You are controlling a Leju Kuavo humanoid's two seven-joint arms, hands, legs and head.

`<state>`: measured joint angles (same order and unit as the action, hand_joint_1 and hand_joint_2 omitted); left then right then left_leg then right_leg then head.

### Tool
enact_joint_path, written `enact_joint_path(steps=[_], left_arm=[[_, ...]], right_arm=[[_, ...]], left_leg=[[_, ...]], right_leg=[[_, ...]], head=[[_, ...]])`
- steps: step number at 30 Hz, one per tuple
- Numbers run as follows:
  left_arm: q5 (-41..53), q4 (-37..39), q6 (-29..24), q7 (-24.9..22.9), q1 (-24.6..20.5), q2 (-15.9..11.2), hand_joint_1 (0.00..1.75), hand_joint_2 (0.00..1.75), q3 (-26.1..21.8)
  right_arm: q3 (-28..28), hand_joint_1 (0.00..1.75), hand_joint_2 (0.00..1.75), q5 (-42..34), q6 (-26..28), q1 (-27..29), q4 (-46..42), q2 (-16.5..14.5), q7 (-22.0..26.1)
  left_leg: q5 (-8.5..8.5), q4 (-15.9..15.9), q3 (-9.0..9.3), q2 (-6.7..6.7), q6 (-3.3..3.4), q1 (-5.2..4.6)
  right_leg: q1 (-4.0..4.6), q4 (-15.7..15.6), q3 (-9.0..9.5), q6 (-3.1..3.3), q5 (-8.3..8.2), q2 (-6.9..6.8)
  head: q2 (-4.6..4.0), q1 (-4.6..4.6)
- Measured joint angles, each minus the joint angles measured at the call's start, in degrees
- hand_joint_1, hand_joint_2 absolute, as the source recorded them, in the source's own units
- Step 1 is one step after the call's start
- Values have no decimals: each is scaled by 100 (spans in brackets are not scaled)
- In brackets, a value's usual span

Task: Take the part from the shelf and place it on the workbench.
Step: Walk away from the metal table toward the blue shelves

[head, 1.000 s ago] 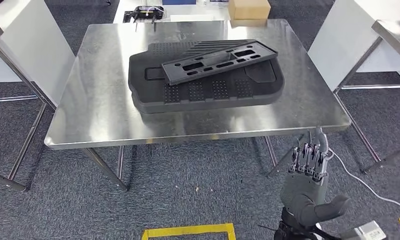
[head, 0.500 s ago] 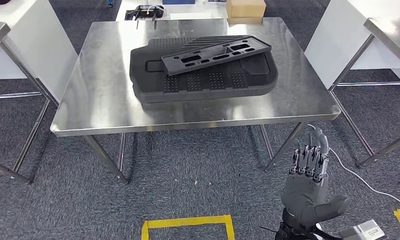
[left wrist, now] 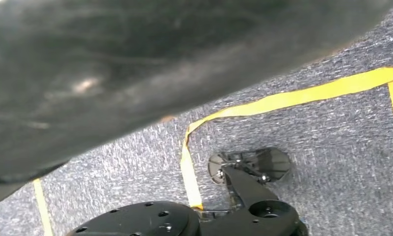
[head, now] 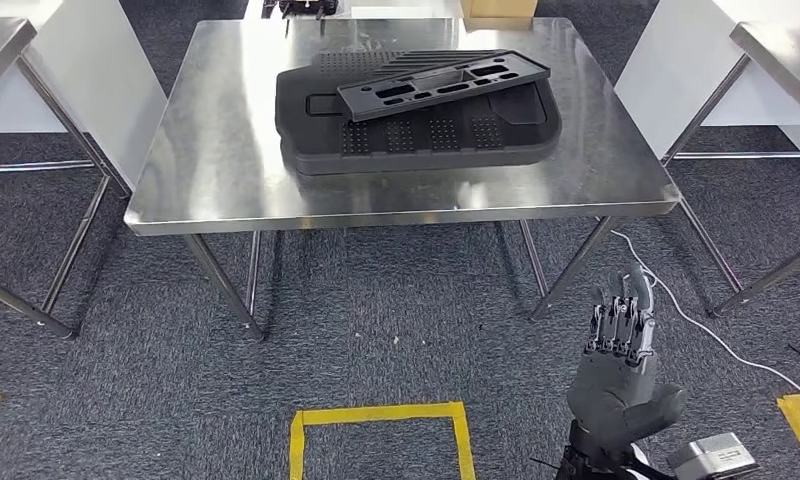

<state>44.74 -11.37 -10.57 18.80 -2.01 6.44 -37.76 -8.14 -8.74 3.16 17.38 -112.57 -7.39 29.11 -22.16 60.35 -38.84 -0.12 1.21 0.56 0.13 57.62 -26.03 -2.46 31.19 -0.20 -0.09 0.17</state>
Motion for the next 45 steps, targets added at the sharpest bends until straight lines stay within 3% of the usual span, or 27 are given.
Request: enact_joint_path(steps=[2,4,6,8,9,10,12,14,15,17,19,21,23,24,25,26,28,29,31,34,36,38,39,40,41,43,45], left_arm=[[13,1,-4,-4,4,3,0,0,-2],[14,2,-4,-4,13,0,0,0,-5],[18,2,-5,-4,28,-4,0,0,-10],[26,2,-5,-3,37,-4,0,0,-23],[30,2,-5,-3,39,-4,0,0,-34],[37,2,-5,-3,39,-4,0,0,-45],[62,2,-5,-3,39,-7,0,0,-60],[108,2,3,-3,31,-4,0,0,-63],[130,2,8,-4,27,-3,0,0,-64],[181,2,14,-8,25,-5,0,0,-72],[235,3,20,-13,26,-9,0,0,-80],[284,3,27,-17,24,-11,0,0,-85],[336,2,36,-23,21,-13,0,0,-86],[366,2,44,-27,22,-13,0,0,-87],[395,2,56,-31,23,-13,0,0,-88],[425,2,67,-35,22,-12,0,0,-89],[487,2,86,-39,13,-10,0,0,-89],[512,1,91,-38,6,-7,0,0,-89],[549,0,95,-32,-10,-3,0,0,-89],[557,2,95,-28,-9,-2,0,0,-91],[557,4,95,-29,2,-6,0,0,-93],[557,4,95,-29,5,-8,0,0,-93],[557,4,96,-27,4,-8,0,0,-94],[553,4,96,-20,4,-9,0,0,-97],[543,4,101,-10,4,-11,0,0,-109],[530,3,145,1,-3,-28,0,0,-152],[560,2,222,-35,-14,-56,0,0,-187]], right_arm=[[21,0,0,93,77,19,28,5,-39],[35,0,0,214,173,26,69,12,-105],[38,0,0,405,328,33,152,22,-250],[42,0,0,591,503,46,312,46,-444],[52,0,0,661,582,53,422,62,-526],[67,0,0,714,648,58,539,79,-592],[119,0,0,784,726,65,780,109,-713],[197,0,0,834,758,62,1033,134,-841],[247,0,0,859,767,56,1176,146,-896],[366,0,0,899,757,30,1525,162,-985],[515,0,0,942,726,-5,1927,170,-1028],[685,0,0,1095,751,-74,2384,174,-1045],[853,0,0,1381,842,-209,2929,173,-1059],[931,0,0,1530,885,-286,3230,174,-1066],[995,0,0,1657,908,-369,3535,176,-1060],[1051,0,0,1777,919,-465,3882,181,-1036],[1132,0,0,2006,914,-724,4681,205,-915],[1162,0,0,2092,902,-875,5114,221,-810],[1213,0,0,2176,884,-1129,5905,255,-574],[1265,0,0,2194,884,-1345,6715,292,-409],[1282,0,0,2196,884,-1443,7056,302,-390],[1298,0,0,2211,884,-1503,7302,314,-390],[1306,0,0,2246,887,-1529,7415,318,-411],[1312,0,0,2312,898,-1561,7529,319,-453],[1317,0,0,2412,912,-1605,7669,319,-518],[1309,0,0,2685,855,-1726,8075,304,-721],[1264,0,0,2933,635,-1845,8579,281,-1031]], left_leg=[[110,-47,6,7,-85,12],[33,-4,-29,1,-154,24],[-464,383,-128,-7,-196,31],[-981,1044,-225,-8,-236,35],[-1047,1303,-225,-8,-255,44],[-989,1419,-160,-7,-273,57],[-709,1073,248,-6,-314,100],[-682,404,739,-24,-355,114],[-741,176,867,-37,-352,110],[-789,45,853,-57,-266,80],[-716,19,748,-42,-114,71],[-606,3,606,-25,26,65],[-492,5,448,-13,85,45],[-433,7,370,-6,90,38],[-375,9,304,-1,87,35],[-315,10,239,3,78,36],[-195,12,132,7,40,43],[-138,13,87,8,8,43],[-27,-14,59,9,-68,40],[48,-70,50,2,-185,55],[-307,208,-47,-3,-224,62],[-874,900,-213,-7,-254,65],[-1042,1238,-263,-7,-272,66],[-1079,1427,-242,-6,-285,68],[-1006,1406,-120,-5,-294,71],[-800,771,411,-5,-297,82],[-764,101,860,-18,-264,68]], right_leg=[[34,-123,4,76,-25,4],[-5,-171,-63,155,-146,2],[-52,-203,-151,231,-275,-5],[-43,-197,-264,267,-374,-12],[-40,-190,-317,259,-423,-18],[-42,-176,-373,242,-468,-22],[-59,-105,-490,199,-536,-26],[-52,17,-626,157,-568,-28],[-40,71,-681,129,-584,-29],[-32,114,-760,46,-644,-29],[-49,166,-862,-23,-628,-18],[-64,528,-1058,-3,-327,-5],[-72,1224,-1295,36,93,0],[-75,1525,-1360,25,208,1],[-77,1653,-1336,-14,208,1],[-79,1579,-1208,-67,118,1],[-78,880,-675,-142,-96,1],[-64,454,-387,-133,-121,7],[-25,-43,-109,-56,-70,17],[-25,-131,-166,92,-179,13],[-62,-169,-250,208,-311,2],[-44,-159,-358,276,-411,-8],[-30,-150,-409,284,-459,-13],[-21,-137,-463,281,-503,-16],[-18,-118,-517,269,-541,-17],[-22,-57,-626,239,-594,-14],[-2,20,-716,190,-632,-17]], head=[[0,13],[0,24],[0,3],[0,-16],[0,-15],[0,-17],[0,-19],[0,-21],[0,-21],[0,-18],[0,-19],[0,1],[0,20],[0,19],[0,20],[0,20],[0,21],[0,18],[0,21],[0,33],[0,13],[0,-4],[0,-5],[0,-4],[0,-5],[0,-7],[0,-2]])
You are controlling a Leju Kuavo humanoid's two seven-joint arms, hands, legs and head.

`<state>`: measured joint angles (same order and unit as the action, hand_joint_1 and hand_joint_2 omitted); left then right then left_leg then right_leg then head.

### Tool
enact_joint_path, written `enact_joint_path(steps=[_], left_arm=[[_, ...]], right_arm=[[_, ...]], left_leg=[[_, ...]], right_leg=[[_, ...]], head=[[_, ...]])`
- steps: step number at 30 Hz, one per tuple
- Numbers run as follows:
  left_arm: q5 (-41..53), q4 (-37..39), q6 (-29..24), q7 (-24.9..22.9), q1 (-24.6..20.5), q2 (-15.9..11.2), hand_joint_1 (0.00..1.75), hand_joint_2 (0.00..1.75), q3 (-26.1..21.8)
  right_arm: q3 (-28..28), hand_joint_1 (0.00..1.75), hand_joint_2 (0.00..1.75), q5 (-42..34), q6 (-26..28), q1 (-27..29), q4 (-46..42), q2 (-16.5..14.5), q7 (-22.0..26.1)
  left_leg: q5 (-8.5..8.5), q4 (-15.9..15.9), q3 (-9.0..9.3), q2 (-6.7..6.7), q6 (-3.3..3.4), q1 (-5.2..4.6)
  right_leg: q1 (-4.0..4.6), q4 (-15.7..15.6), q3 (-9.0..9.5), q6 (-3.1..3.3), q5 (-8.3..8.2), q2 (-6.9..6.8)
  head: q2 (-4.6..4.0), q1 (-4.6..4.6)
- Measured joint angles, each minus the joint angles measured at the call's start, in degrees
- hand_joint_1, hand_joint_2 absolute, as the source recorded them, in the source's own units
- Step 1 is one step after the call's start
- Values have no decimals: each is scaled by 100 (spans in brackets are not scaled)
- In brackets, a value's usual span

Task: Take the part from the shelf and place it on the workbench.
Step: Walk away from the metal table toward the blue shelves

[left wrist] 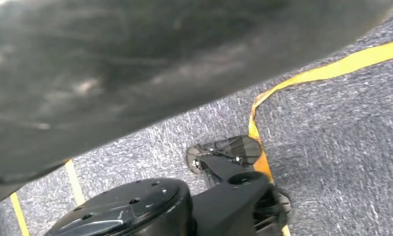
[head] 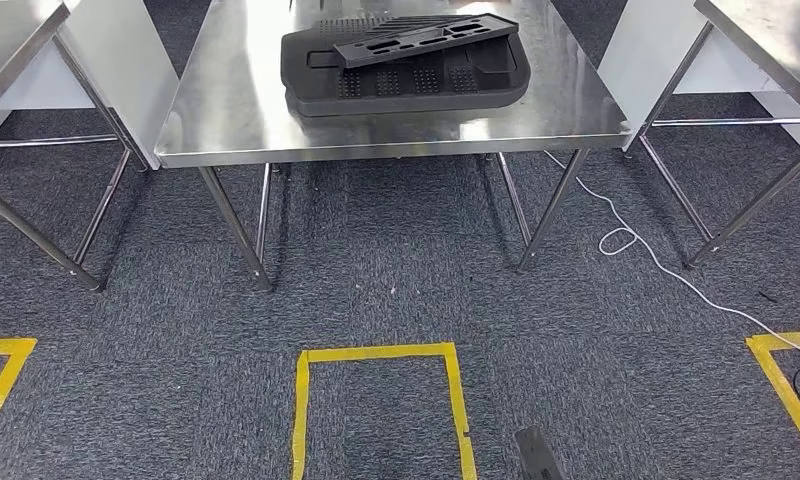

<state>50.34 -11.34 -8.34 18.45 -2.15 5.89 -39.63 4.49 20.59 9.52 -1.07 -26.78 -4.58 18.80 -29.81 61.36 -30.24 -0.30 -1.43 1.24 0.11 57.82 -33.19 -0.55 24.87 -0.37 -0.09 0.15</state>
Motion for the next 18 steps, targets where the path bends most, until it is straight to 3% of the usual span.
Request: enact_joint_path(steps=[1,3,5,7,9,10,11,12,14,15,16,18], left_arm=[[28,0,28,-23,-3,-13,0,0,-7],[80,1,49,-55,-1,-34,0,0,-17],[113,0,41,-65,-3,-50,0,0,-35],[145,-3,13,-65,-12,-57,0,0,-54],[180,-4,-25,-62,-17,-56,0,0,-61],[195,-4,-43,-62,-17,-51,0,0,-62],[201,-3,-52,-62,-16,-45,0,0,-62],[205,-3,-61,-62,-16,-36,0,0,-63],[208,-4,-73,-62,-18,-19,0,0,-63],[210,-4,-80,-61,-19,-12,0,0,-63],[218,-6,-91,-56,-21,-7,0,0,-63],[241,-6,-127,-36,-21,10,0,0,-63]], right_arm=[[-39,0,0,102,-98,-33,226,-13,-189],[-137,0,0,277,-181,-37,609,-48,-626],[-214,0,0,341,-245,1,902,-96,-1058],[-236,0,0,262,-318,26,1110,-141,-1481],[-230,0,0,162,-332,33,1252,-160,-1875],[-226,0,0,136,-331,36,1309,-162,-2015],[-224,0,0,125,-331,39,1356,-160,-2095],[-224,0,0,121,-331,39,1392,-157,-2132],[-224,0,0,121,-331,19,1432,-150,-2158],[-224,0,0,121,-330,7,1445,-148,-2167],[-223,0,0,121,-328,-2,1460,-147,-2178],[-220,0,0,114,-314,-2,1492,-137,-2200]], left_leg=[[-30,-150,72,-9,28,-17],[15,-191,30,-20,122,-49],[113,-230,-61,-9,251,-46],[229,-247,-197,10,341,-34],[338,-245,-349,27,355,-36],[392,-244,-424,36,350,-35],[445,-244,-495,41,338,-32],[500,-243,-565,44,322,-25],[608,-239,-681,43,266,-16],[663,-247,-713,44,229,-15],[713,-254,-726,44,189,-16],[814,-296,-724,41,102,-10]], right_leg=[[11,24,-32,-33,-22,-5],[11,29,-79,-123,-79,-12],[-11,141,-195,-169,19,-3],[-32,650,-443,-136,391,10],[-51,1382,-683,-123,764,15],[-62,1594,-707,-154,837,15],[-76,1597,-623,-203,816,15],[-88,1363,-418,-262,725,15],[-97,486,219,-325,565,17],[-85,117,476,-312,526,27],[-68,-115,617,-282,524,38],[-35,-196,609,-200,486,55]], head=[[0,-2],[0,1],[0,5],[0,16],[0,26],[0,26],[0,27],[0,27],[0,30],[0,24],[0,27],[0,21]])
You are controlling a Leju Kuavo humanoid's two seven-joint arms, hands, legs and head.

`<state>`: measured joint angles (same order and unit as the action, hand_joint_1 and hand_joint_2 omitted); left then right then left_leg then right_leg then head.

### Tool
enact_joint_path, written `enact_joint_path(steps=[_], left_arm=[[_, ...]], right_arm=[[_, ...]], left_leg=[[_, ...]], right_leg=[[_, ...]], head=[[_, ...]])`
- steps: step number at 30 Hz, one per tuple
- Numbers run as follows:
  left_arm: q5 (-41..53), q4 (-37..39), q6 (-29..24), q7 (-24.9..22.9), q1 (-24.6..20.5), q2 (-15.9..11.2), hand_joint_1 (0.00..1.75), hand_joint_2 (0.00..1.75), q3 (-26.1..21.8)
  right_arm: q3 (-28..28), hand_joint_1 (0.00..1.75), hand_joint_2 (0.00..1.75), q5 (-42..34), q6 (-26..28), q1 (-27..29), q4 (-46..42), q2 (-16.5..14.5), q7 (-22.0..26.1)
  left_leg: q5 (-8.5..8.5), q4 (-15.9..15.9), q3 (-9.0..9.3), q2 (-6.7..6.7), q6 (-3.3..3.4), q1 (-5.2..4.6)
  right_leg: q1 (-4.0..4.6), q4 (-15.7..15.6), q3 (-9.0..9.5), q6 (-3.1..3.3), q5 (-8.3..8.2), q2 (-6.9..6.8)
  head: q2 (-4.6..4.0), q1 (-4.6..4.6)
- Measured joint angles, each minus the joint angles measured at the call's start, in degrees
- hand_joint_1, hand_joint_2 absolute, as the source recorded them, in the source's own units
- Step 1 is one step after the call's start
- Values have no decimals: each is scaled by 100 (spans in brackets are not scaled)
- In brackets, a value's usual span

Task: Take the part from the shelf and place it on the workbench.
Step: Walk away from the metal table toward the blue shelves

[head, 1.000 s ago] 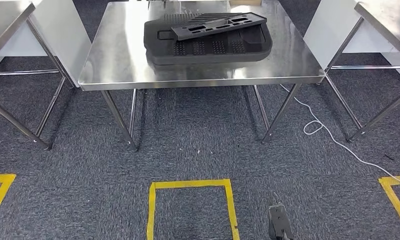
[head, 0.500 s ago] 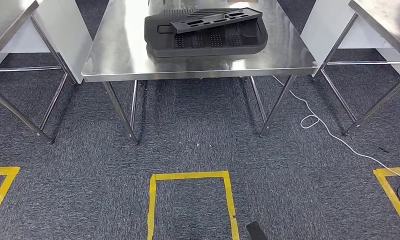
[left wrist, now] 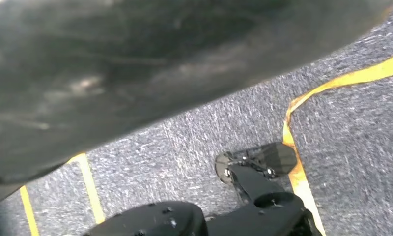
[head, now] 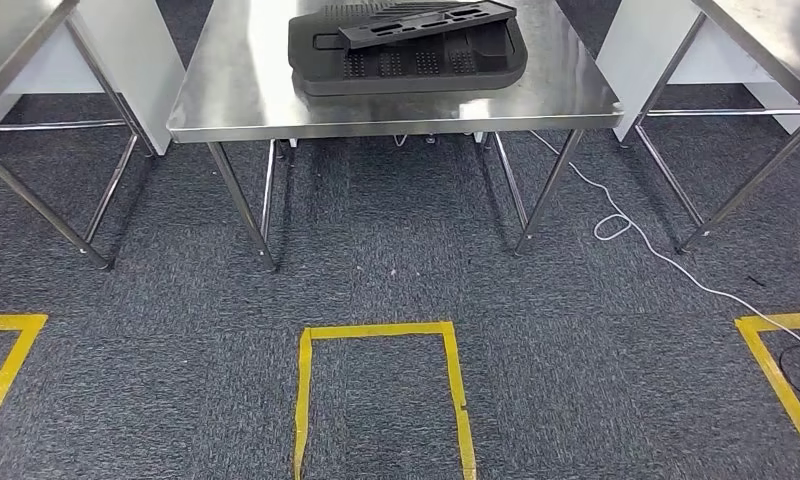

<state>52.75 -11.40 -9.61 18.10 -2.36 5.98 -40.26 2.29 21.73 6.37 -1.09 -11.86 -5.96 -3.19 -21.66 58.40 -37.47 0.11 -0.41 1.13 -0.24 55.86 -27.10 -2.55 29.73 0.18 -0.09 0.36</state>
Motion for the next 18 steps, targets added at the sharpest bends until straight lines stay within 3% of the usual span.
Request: enact_joint_path(steps=[2,4,6,7,8,9,11,13,16,18], left_arm=[[30,1,-46,19,1,15,0,0,1],[49,1,-91,19,4,31,0,0,1],[52,1,-117,3,3,48,0,0,1],[53,2,-121,-8,2,55,0,0,-1],[54,2,-120,-18,2,60,0,0,-2],[54,3,-120,-25,2,63,0,0,-4],[54,3,-119,-31,-4,77,0,0,-13],[54,3,-119,-31,-6,94,0,0,-30],[53,4,-119,-31,-1,109,0,0,-54],[52,3,-119,-29,-7,120,0,0,-64]], right_arm=[[8,0,0,-22,21,5,21,19,14],[25,0,0,-37,32,7,34,41,59],[40,0,0,-12,31,8,48,60,93],[44,0,0,13,30,7,56,67,109],[44,0,0,38,29,8,62,71,125],[44,0,0,63,30,9,66,74,143],[44,0,0,108,34,10,69,80,175],[43,0,0,144,40,0,76,89,195],[42,0,0,157,43,0,90,103,204],[42,0,0,157,39,7,102,113,205]], left_leg=[[-81,54,-30,-6,-59,16],[-541,470,-139,-7,-82,26],[-1053,1165,-271,-12,-99,25],[-1160,1424,-282,-14,-108,25],[-1149,1511,-213,-15,-114,26],[-1049,1382,-39,-14,-117,28],[-860,714,475,-20,-118,35],[-834,227,756,-43,-90,19],[-798,144,692,-49,22,-27],[-710,118,610,-34,152,-24]], right_leg=[[-33,-19,-51,96,-77,-13],[-58,-32,-114,199,-168,-29],[-27,-23,-192,254,-242,-39],[-12,-12,-233,257,-279,-43],[-4,7,-279,252,-312,-44],[-1,37,-331,242,-339,-42],[1,126,-450,217,-369,-38],[20,219,-557,172,-397,-41],[16,268,-648,54,-456,-38],[4,444,-777,31,-305,-27]], head=[[0,-4],[0,-28],[0,-44],[0,-43],[0,-43],[0,-43],[0,-46],[0,-43],[0,-46],[0,-32]])
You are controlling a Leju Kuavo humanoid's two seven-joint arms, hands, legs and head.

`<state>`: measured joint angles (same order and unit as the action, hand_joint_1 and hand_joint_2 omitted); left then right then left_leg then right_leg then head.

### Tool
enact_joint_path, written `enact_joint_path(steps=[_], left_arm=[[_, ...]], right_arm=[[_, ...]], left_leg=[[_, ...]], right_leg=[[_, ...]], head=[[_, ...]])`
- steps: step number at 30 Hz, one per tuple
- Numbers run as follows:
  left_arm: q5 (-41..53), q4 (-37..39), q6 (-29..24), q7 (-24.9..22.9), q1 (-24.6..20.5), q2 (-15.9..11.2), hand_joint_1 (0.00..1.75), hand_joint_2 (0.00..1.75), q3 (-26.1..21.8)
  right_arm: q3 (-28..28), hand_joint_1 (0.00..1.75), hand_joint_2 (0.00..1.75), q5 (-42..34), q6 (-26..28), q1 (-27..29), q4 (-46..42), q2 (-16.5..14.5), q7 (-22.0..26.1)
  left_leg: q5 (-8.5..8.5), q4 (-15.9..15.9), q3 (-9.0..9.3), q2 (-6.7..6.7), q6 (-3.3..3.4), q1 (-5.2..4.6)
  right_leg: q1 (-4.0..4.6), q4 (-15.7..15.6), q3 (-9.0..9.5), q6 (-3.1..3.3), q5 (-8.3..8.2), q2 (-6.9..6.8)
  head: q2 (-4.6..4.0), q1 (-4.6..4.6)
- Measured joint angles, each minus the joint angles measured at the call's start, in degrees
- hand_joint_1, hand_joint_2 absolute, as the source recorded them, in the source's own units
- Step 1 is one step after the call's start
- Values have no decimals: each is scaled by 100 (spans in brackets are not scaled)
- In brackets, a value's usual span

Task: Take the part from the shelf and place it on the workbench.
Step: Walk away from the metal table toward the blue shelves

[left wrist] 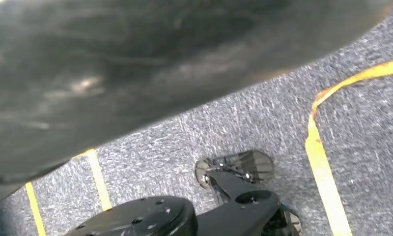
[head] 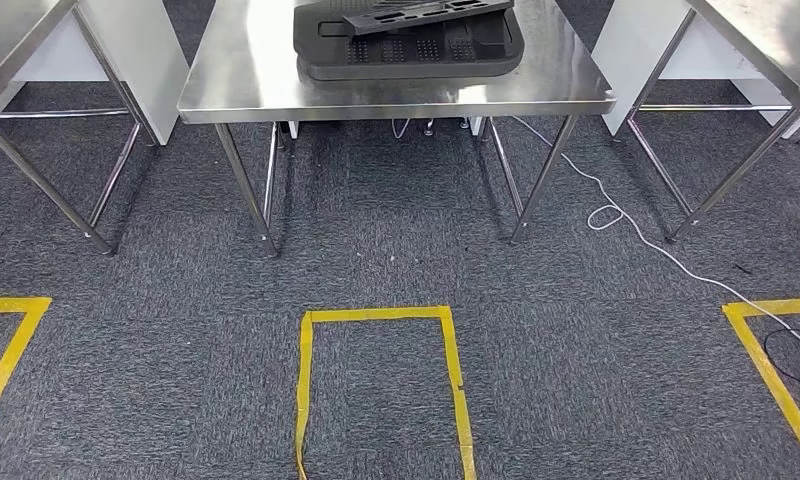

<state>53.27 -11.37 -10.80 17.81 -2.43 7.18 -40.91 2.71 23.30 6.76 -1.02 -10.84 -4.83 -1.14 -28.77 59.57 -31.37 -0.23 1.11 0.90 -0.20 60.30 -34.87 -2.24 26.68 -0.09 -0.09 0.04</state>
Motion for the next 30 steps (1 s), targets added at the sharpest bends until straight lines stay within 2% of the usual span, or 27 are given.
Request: enact_joint_path(steps=[1,3,4,5,6,7,8,9,10,11,13,14,15,16,18,19,20,21,22,23,24,25,26,27,29,30], left_arm=[[-1,-1,0,2,-5,5,0,0,-3],[-1,-2,0,5,-13,9,0,0,-9],[0,-2,1,5,-13,10,0,0,-12],[0,-1,1,5,-12,10,0,0,-14],[0,-1,1,5,-12,12,0,0,-16],[0,-1,1,5,-12,14,0,0,-16],[0,-1,1,5,-13,17,0,0,-16],[0,-2,1,5,-14,21,0,0,-16],[0,-2,1,5,-13,23,0,0,-16],[0,-2,1,5,-14,26,0,0,-17],[0,-2,1,5,-13,32,0,0,-17],[0,-2,0,7,-12,32,0,0,-19],[0,-2,-1,10,-8,31,0,0,-20],[0,-1,-1,15,-1,27,0,0,-22],[0,-1,-2,27,3,21,0,0,-26],[0,0,-2,32,4,18,0,0,-28],[0,0,-2,36,4,16,0,0,-30],[0,-1,-2,39,4,15,0,0,-31],[0,-1,-2,40,2,14,0,0,-32],[1,-2,-2,42,-3,14,0,0,-32],[3,-2,-3,44,-11,16,0,0,-32],[6,-2,-4,45,-18,18,0,0,-33],[10,-2,-7,47,-24,19,0,0,-38],[16,-2,-10,51,-26,18,0,0,-46],[41,-2,-20,65,-24,13,0,0,-66],[56,-2,-28,74,-25,10,0,0,-72]], right_arm=[[0,0,0,0,-3,1,6,2,-1],[0,0,0,0,-8,-3,9,-1,-2],[0,0,0,0,-9,-4,9,0,-2],[0,0,0,0,-9,-3,10,3,-2],[0,0,0,0,-9,-2,10,8,-2],[0,0,0,0,-9,-3,11,13,-2],[0,0,0,0,-9,-11,11,17,-2],[0,0,0,0,-9,-23,11,20,-2],[0,0,0,0,-9,-33,11,21,-1],[0,0,0,0,-9,-39,12,22,0],[0,0,0,0,-12,-37,15,21,1],[0,0,0,0,-19,-38,18,20,-2],[0,0,0,1,-27,-39,20,20,-5],[0,0,0,3,-37,-36,21,20,-9],[0,0,0,15,-51,-31,22,21,-13],[0,0,0,24,-55,-28,23,21,-13],[0,0,0,35,-57,-28,24,20,-13],[0,0,0,44,-59,-29,24,21,-13],[0,0,0,51,-59,-29,24,21,-13],[0,0,0,59,-58,-28,24,21,-13],[0,0,0,63,-58,-28,24,25,-13],[0,0,0,71,-57,-29,24,27,-13],[0,0,0,80,-56,-32,24,30,-13],[0,0,0,88,-54,-34,24,33,-13],[0,0,0,101,-50,-29,26,35,-14],[0,0,0,103,-47,-26,27,37,-16]], left_leg=[[52,-11,-60,7,58,5],[153,-9,-198,18,108,-8],[207,-8,-270,25,109,-14],[261,-7,-341,32,105,-18],[315,-7,-408,35,99,-19],[371,-7,-472,35,88,-19],[425,-7,-523,33,72,-19],[478,-6,-567,32,45,-24],[529,-16,-587,32,13,-28],[579,-27,-593,32,-23,-28],[681,-74,-585,30,-106,-27],[664,-61,-608,25,-142,-24],[548,16,-646,19,-169,-25],[325,205,-708,14,-188,-25],[-251,875,-865,10,-208,-17],[-430,1219,-913,9,-219,-13],[-481,1435,-897,8,-229,-10],[-420,1466,-791,8,-237,-5],[-291,1276,-576,8,-244,5],[-184,919,-288,7,-254,21],[-147,531,-10,-1,-261,23],[-147,228,185,-12,-249,19],[-181,46,275,-21,-229,4],[-196,-9,277,-28,-192,-26],[-127,-34,184,-17,-77,-44],[-81,-46,132,-9,-8,-44]], right_leg=[[-5,245,-114,17,180,4],[-11,974,-370,52,592,5],[-15,1277,-442,41,716,5],[-18,1413,-431,9,746,5],[-20,1328,-308,-37,679,4],[-22,1031,-76,-81,556,4],[-21,596,228,-105,449,4],[-9,149,532,-97,392,5],[6,-176,734,-73,363,8],[24,-364,836,-38,370,12],[43,-428,792,36,313,16],[24,-450,767,80,264,10],[3,-470,725,132,203,2],[-18,-489,677,179,136,-5],[-13,-481,556,241,30,-15],[-1,-471,500,250,-20,-19],[9,-454,439,247,-68,-22],[13,-428,373,235,-110,-22],[11,-389,307,219,-146,-21],[7,-337,236,201,-175,-18],[12,-280,162,177,-199,-16],[19,-231,104,148,-223,-15],[26,-195,59,113,-247,-14],[26,-182,24,74,-279,-14],[11,-162,-39,8,-313,-9],[3,-90,-108,-4,-256,-6]], head=[[0,9],[0,30],[0,29],[0,29],[0,30],[0,28],[0,30],[0,26],[0,19],[0,22],[0,26],[0,33],[0,24],[0,7],[0,-24],[0,-30],[0,-30],[0,-31],[0,-32],[0,-33],[0,-36],[0,-31],[0,-25],[0,-17],[0,-8],[0,2]])
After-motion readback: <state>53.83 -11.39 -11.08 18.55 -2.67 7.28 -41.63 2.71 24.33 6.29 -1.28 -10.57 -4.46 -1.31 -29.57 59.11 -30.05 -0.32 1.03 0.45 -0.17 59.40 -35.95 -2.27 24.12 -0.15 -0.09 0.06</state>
